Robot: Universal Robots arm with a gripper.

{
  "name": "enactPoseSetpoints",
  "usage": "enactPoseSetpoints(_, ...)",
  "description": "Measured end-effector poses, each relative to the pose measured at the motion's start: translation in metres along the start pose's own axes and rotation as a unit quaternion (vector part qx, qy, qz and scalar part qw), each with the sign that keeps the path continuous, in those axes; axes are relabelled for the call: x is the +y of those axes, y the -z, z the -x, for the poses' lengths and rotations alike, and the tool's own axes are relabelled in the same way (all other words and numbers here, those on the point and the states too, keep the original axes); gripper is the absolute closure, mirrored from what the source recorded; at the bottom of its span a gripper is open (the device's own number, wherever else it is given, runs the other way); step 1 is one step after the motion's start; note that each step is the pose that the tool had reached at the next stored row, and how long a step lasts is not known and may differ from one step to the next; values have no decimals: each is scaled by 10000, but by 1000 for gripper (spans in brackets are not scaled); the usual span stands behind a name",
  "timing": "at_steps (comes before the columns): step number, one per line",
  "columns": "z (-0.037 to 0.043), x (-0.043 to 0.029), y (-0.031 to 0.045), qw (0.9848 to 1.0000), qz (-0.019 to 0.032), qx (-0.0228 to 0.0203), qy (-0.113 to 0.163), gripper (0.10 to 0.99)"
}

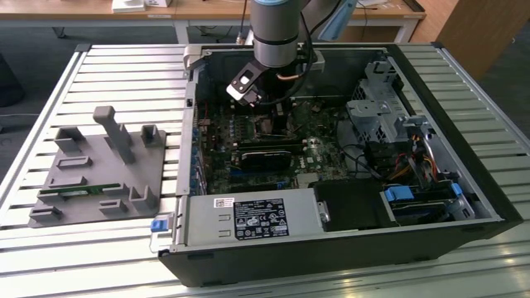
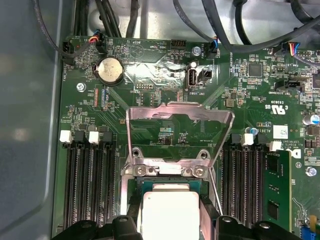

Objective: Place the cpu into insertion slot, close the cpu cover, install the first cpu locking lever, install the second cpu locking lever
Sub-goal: 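Place the cpu into insertion slot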

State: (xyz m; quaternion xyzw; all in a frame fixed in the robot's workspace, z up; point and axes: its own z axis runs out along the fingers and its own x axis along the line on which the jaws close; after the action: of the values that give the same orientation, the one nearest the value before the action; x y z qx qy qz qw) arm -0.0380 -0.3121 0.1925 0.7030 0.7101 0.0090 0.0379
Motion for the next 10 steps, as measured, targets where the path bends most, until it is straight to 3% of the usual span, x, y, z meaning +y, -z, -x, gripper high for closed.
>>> enactPoseSetpoints(6, -2, 1, -4, 10000, 3, 4, 0, 537)
enactPoseSetpoints(7, -1, 1, -4, 10000, 2, 3, 0, 471)
enactPoseSetpoints(10, 0, 0, -1, 10000, 0, 0, 0, 471)
